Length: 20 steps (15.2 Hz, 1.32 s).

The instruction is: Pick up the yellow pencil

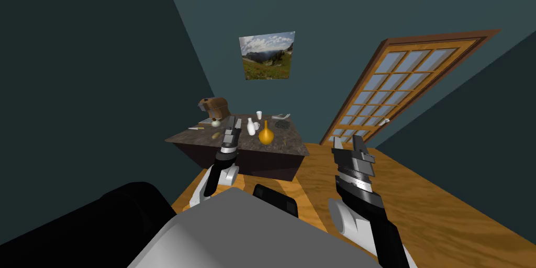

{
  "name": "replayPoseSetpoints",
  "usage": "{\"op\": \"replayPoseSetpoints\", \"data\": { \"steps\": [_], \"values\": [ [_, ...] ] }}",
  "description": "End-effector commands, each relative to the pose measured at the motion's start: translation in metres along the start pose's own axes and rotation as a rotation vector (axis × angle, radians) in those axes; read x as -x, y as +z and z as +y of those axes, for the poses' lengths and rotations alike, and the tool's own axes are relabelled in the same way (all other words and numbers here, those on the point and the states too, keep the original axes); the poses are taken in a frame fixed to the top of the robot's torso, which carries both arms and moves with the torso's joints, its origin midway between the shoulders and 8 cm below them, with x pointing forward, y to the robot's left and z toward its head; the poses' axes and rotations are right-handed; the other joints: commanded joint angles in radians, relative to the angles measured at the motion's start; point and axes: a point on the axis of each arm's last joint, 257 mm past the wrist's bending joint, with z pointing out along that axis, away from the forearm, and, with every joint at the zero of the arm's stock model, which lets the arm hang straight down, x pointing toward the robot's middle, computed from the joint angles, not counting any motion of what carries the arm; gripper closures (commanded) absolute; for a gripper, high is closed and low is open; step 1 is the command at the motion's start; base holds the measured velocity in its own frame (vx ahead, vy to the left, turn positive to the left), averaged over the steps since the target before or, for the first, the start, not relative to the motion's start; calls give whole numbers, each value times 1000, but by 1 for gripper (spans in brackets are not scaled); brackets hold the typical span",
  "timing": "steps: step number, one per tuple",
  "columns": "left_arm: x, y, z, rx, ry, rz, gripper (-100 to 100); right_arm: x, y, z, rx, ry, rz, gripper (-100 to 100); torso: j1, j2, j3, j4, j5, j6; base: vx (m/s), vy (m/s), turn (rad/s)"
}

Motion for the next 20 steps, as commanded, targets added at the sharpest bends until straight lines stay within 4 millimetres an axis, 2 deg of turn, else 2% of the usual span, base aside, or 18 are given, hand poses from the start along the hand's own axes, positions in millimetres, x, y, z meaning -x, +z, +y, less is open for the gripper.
{"op": "replayPoseSetpoints", "data": {
  "steps": [1, 5, 8, 13, 15, 16, 18, 19, 20],
  "values": [
    [0, 0, 0, 0, 0, 0, 0, 1, 0, -12, -41, -33, 26, -100, 0, 0, 0, 0, 0, 0, 1, 5, 113],
    [0, 0, 0, 0, 0, 0, 0, 8, -1, -40, -136, -100, 58, -100, 0, -1, 0, 0, 0, 0, 5, 5, 156],
    [0, 0, 0, 0, 0, 0, 0, 12, -2, -53, -180, -128, 68, -100, 0, -1, 0, 0, 0, 0, 5, 4, 121],
    [0, 0, 0, 0, 0, 0, 0, 31, -5, -90, -305, -228, 96, -100, 0, -1, -1, 0, 0, 0, 6, 7, 165],
    [0, 0, 0, 0, 0, 0, 0, 32, -8, -96, -332, -229, 96, -100, 0, -1, -1, 0, 0, 0, 6, 4, 105],
    [0, 0, 0, 0, 0, 0, 0, 40, -9, -106, -366, -266, 106, -100, 0, -1, 0, 0, 0, 0, 5, 7, 164],
    [0, 0, 0, 0, 0, 0, 0, 41, -11, -112, -389, -267, 106, -100, 0, -1, 0, 0, 0, 0, 5, 3, 118],
    [0, 0, 0, 0, 0, 0, 0, 49, -12, -122, -426, -306, 115, -100, 0, -1, 0, 0, 0, 0, 4, 7, 154],
    [0, 0, 0, 0, 0, 0, 0, 50, -15, -127, -448, -307, 116, -100, 0, -1, 0, 0, 0, -1, 7, 5, 170]
  ]
}}
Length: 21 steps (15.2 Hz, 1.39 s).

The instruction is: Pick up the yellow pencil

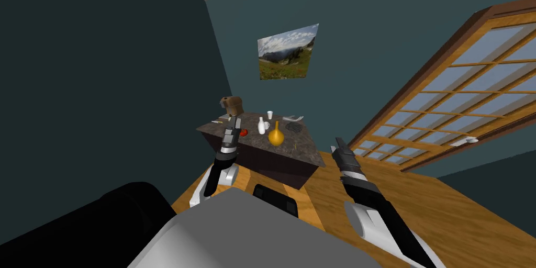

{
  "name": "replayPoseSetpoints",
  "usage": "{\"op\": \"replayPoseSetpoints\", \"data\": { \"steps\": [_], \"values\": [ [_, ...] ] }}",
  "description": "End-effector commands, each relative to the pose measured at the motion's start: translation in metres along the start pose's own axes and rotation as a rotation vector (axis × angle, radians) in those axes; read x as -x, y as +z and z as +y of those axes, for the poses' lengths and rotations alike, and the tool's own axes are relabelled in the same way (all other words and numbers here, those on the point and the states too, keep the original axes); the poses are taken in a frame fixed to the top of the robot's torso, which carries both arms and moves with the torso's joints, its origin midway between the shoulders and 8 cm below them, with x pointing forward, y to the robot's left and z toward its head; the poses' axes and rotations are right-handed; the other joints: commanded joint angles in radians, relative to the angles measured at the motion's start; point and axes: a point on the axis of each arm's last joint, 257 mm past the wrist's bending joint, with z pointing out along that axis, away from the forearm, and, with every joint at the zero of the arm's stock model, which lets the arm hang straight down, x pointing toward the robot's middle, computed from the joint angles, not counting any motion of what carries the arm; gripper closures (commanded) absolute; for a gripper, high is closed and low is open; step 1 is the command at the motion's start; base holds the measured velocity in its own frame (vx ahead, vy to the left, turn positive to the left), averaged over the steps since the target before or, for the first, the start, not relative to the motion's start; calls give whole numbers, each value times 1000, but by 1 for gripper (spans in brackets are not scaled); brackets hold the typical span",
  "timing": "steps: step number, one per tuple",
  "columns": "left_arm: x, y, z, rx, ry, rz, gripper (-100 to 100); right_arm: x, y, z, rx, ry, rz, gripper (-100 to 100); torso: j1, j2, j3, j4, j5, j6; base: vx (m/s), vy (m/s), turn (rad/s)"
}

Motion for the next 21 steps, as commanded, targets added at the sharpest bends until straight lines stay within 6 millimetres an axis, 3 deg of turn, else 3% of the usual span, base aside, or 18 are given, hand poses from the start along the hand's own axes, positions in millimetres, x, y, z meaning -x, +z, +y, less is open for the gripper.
{"op": "replayPoseSetpoints", "data": {
  "steps": [1, 2, 8, 12, 14, 15, 21],
  "values": [
    [0, 0, 0, 0, 0, 0, 0, 2, 0, -10, -35, -16, 6, -100, 0, 0, 0, 0, 0, 0, 6, 2, 65],
    [0, 0, 0, 0, 0, 0, 0, 9, 2, -23, -74, -55, 13, -100, 0, 0, 0, 0, 0, 0, 5, 9, 176],
    [0, 0, 0, 0, 0, 0, 0, 14, 2, -48, -165, -95, 29, -100, 0, 0, 0, 0, 0, 0, 6, 4, 117],
    [0, 0, 0, 0, 0, 0, 0, 31, 2, -78, -264, -176, 48, -100, 0, 0, 0, 0, 0, 0, 6, 6, 177],
    [0, 0, 0, 0, 0, 0, 0, 30, -1, -87, -303, -176, 57, -100, 0, 0, 0, 0, 0, 0, 8, 2, 131],
    [0, 0, 0, 0, 0, 0, 0, 40, 1, -95, -329, -216, 62, -100, 0, 0, 0, 0, 0, 0, 8, 7, 157],
    [0, 0, 0, 0, 0, 0, 0, 48, -8, -125, -447, -254, 90, -100, 0, 0, 0, 0, 0, 0, 6, 4, 141]
  ]
}}
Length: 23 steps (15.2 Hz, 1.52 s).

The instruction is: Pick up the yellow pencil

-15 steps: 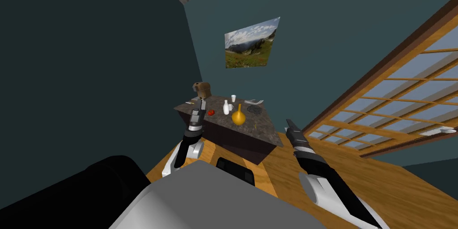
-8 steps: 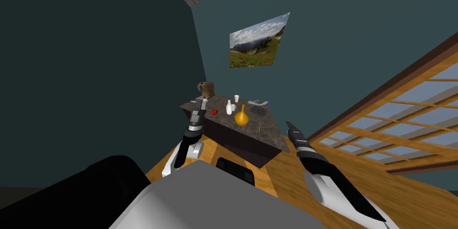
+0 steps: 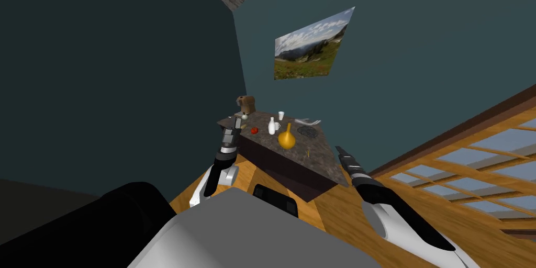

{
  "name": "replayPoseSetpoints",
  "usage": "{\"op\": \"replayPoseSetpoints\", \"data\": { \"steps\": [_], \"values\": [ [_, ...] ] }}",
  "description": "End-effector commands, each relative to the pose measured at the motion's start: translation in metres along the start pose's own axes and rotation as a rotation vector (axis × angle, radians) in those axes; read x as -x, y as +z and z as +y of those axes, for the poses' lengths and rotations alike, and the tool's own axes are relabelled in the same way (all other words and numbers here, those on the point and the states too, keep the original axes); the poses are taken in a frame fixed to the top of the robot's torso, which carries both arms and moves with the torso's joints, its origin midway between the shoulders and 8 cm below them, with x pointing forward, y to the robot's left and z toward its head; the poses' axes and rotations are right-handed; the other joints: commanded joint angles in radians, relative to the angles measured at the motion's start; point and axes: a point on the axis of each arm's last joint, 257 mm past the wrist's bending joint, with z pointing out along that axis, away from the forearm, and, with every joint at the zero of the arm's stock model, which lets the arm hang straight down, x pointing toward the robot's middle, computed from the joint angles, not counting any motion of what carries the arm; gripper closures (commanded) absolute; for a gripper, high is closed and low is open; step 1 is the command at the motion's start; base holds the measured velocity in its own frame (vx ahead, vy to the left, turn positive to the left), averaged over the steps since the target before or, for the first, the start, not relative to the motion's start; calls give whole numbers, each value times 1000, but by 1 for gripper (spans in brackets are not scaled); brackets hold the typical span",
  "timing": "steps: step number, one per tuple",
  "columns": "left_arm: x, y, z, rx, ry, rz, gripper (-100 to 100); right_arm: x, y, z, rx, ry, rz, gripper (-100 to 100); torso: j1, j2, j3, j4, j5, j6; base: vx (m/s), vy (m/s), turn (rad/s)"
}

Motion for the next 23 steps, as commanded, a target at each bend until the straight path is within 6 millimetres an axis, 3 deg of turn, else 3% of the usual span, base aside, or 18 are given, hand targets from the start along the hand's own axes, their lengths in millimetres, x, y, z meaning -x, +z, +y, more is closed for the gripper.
{"op": "replayPoseSetpoints", "data": {
  "steps": [1, 2, 5, 6, 9, 10, 13, 14, 16, 17, 23],
  "values": [
    [0, 0, 0, 0, 0, 0, 0, -1, 1, -6, -26, -7, 8, -100, 0, 0, 0, 0, 0, 0, 4, -1, -27],
    [0, 0, 0, 0, 0, 0, 0, 7, 4, -18, -63, -45, 14, -100, 0, 0, 0, 0, 0, 0, 5, 8, 191],
    [0, 0, 0, 0, 0, 0, 0, 4, 3, -27, -98, -45, 28, -100, 0, 0, 0, 0, 0, 0, 5, 2, 109],
    [0, 0, 0, 0, 0, 0, 0, 13, 6, -36, -129, -82, 33, -100, 0, 0, 0, 0, 0, 0, 6, 9, 229],
    [0, 0, 0, 0, 0, 0, 0, 9, 4, -47, -169, -81, 50, -100, 0, 0, 0, 0, 0, 0, 7, 1, 97],
    [0, 0, 0, 0, 0, 0, 0, 19, 5, -57, -202, -117, 57, -100, 0, 0, 0, 0, 0, 0, 6, 8, 186],
    [0, 0, 0, 0, 0, 0, 0, 15, 3, -66, -240, -116, 74, -100, 0, 0, 0, 0, 0, 0, 7, 2, 116],
    [0, 0, 0, 0, 0, 0, 0, 24, 3, -77, -276, -149, 84, -100, 0, 0, 0, 0, 0, 0, 5, 6, 174],
    [0, 0, 0, 0, 0, 0, 0, 21, 0, -85, -310, -148, 101, -100, 0, 0, 0, 0, 0, -1, 7, 2, 167],
    [0, 0, 0, 0, 0, 0, 0, 31, 1, -93, -336, -180, 108, -100, 0, 0, 0, 0, 0, 0, 9, 7, 209],
    [0, 0, 0, 0, 0, 0, 0, 33, -9, -120, -446, -205, 161, -100, 0, 0, 0, 0, 0, -1, 8, 2, 139]
  ]
}}
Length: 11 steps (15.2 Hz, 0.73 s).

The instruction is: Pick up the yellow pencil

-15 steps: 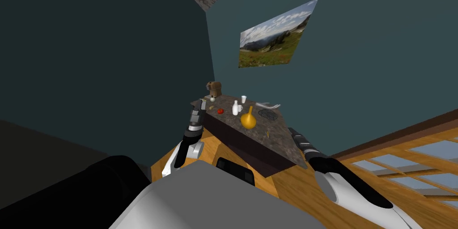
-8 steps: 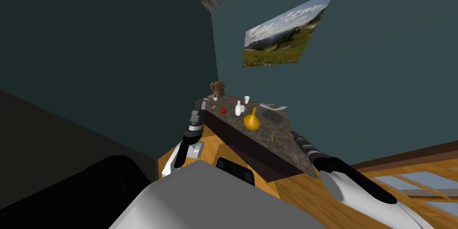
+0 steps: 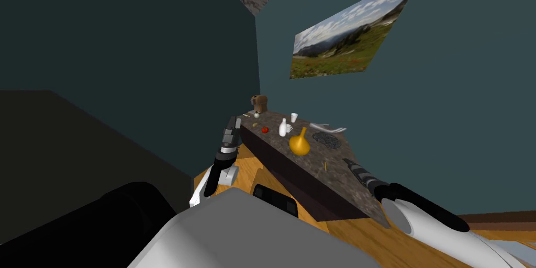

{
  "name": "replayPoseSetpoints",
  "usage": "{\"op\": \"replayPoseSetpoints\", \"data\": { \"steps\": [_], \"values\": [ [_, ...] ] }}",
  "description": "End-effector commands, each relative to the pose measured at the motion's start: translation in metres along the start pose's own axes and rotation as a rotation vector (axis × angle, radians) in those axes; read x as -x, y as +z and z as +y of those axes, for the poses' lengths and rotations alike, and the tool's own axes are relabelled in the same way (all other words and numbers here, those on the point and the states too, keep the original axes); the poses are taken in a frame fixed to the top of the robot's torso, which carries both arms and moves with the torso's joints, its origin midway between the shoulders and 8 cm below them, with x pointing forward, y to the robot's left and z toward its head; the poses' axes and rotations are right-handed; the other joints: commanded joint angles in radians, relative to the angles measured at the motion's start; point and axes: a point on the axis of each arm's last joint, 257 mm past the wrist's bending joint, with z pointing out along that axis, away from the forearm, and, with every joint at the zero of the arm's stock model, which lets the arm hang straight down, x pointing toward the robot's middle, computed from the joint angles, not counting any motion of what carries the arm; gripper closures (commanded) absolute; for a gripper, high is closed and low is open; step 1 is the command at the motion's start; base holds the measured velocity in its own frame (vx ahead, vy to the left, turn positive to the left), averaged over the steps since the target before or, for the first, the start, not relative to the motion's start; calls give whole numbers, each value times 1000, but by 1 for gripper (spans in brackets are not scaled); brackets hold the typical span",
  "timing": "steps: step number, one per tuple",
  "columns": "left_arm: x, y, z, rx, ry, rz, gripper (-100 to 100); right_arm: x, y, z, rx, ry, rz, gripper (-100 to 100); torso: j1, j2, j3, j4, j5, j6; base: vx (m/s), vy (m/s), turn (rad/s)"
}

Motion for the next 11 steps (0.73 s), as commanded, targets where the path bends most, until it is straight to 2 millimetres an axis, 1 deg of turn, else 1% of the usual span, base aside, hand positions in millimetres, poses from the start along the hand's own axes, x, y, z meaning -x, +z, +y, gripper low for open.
{"op": "replayPoseSetpoints", "data": {
  "steps": [1, 2, 3, 4, 5, 6, 7, 8, 9, 10, 11],
  "values": [
    [0, 0, 0, 0, 0, 0, 0, -2, -1, -7, -25, -5, 15, -100, 0, 0, 0, 0, 0, 0, 0, 0, 0],
    [0, 0, 0, 0, 0, 0, 0, 5, 0, -18, -58, -33, 28, -100, 0, 0, 0, 0, 0, 0, 6, 8, 203],
    [0, 0, 0, 0, 0, 0, 0, 3, -1, -22, -73, -32, 39, -100, 0, 0, 0, 0, 0, -1, 9, 5, 243],
    [0, 0, 0, 0, 0, 0, 0, 0, -1, -25, -88, -32, 49, -100, 0, 0, 0, 0, 0, 0, 8, -2, 86],
    [0, 0, 0, 0, 0, 0, 0, 0, -1, -25, -88, -32, 49, -100, 0, 0, 0, 0, 0, 0, 5, -3, -14],
    [0, 0, 0, 0, 0, 0, 0, 7, -1, -35, -118, -58, 64, -100, 0, 0, 0, 0, 0, 0, 6, 6, 198],
    [0, 0, 0, 0, 0, 0, 0, 4, -2, -39, -132, -57, 75, -100, 0, 0, 0, 0, 0, -1, 8, 3, 237],
    [0, 0, 0, 0, 0, 0, 0, 1, -2, -43, -147, -57, 86, -100, 0, 0, 0, 0, 0, 0, 7, -2, 84],
    [0, 0, 0, 0, 0, 0, 0, 1, -2, -43, -148, -57, 86, -100, 0, 0, 0, 0, 0, 0, 0, 0, 0],
    [0, 0, 0, 0, 0, 0, 0, 8, -3, -51, -175, -81, 102, -100, 0, 0, 0, 0, 0, 0, 6, 7, 182],
    [0, 0, 0, 0, 0, 0, 0, 5, -4, -55, -190, -80, 114, -100, 0, 0, 0, 0, 0, -1, 8, 3, 237]
  ]
}}
